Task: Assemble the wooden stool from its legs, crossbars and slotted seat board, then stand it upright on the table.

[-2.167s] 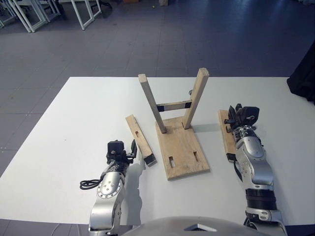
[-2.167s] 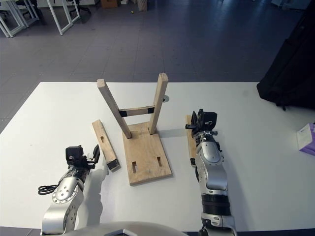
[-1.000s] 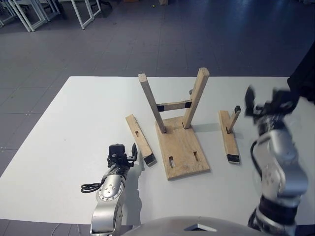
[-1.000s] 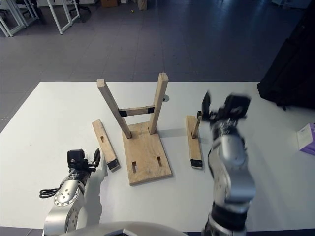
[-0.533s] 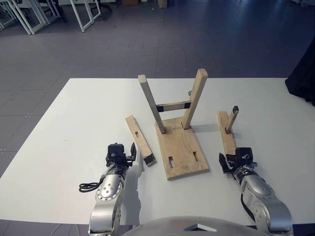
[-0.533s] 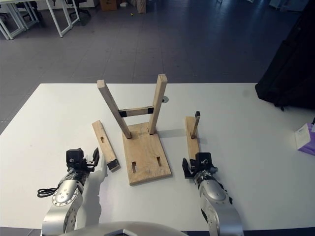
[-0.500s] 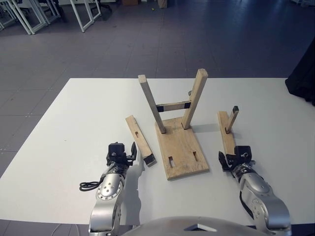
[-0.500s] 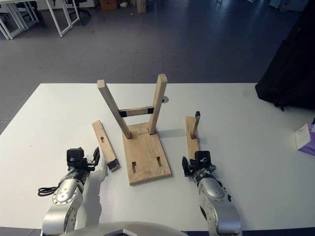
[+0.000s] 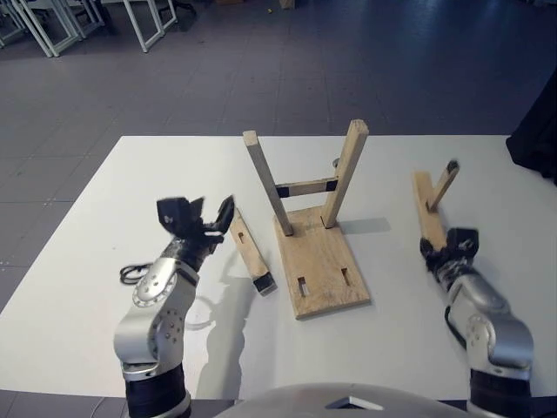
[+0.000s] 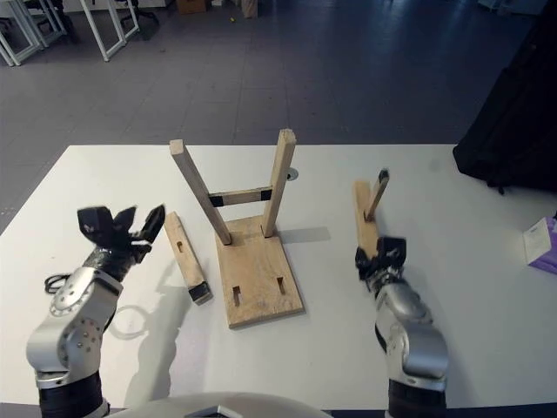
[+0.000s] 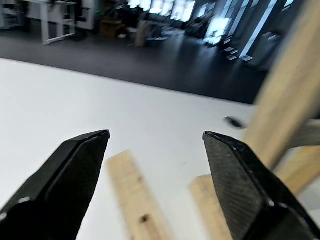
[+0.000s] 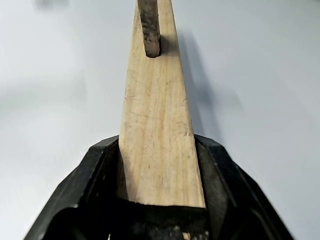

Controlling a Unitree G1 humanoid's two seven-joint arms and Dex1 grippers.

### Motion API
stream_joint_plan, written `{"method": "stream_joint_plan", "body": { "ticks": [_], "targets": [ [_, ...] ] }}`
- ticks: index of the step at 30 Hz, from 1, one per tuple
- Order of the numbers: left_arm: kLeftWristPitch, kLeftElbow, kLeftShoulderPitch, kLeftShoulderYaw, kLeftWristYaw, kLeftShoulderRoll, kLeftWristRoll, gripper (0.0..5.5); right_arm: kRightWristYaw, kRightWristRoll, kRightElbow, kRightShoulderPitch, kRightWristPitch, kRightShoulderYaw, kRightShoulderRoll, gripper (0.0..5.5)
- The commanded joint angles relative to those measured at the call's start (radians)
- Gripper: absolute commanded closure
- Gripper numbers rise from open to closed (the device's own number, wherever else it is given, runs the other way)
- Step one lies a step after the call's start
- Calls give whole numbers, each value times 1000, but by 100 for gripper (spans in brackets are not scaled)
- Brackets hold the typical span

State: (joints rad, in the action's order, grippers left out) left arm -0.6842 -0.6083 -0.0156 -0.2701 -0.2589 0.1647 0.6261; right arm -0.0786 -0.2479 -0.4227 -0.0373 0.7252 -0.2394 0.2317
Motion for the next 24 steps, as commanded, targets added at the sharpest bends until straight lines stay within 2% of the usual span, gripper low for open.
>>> {"method": "stream_joint_plan", "body": {
  "ticks": [1,4,7,12,19,24],
  "targets": [
    [-186,-37,33,-65,-174,145,531,175,-118,-245,-124,-218,41,-77,31,345],
    [-266,84,108,-87,-213,238,863,124,-209,-675,-189,-309,166,-131,29,346],
    [-345,197,166,-15,-250,315,1100,122,-366,-919,-229,-261,297,-22,121,346],
    [-407,264,207,57,-300,391,1115,122,-358,-1071,-246,-265,347,84,165,346],
    [-363,261,213,61,-310,398,1106,122,-334,-1157,-294,-197,333,174,226,346],
    [-386,270,188,23,-389,445,1249,206,-327,-1178,-275,-167,319,204,276,346]
  ]
}}
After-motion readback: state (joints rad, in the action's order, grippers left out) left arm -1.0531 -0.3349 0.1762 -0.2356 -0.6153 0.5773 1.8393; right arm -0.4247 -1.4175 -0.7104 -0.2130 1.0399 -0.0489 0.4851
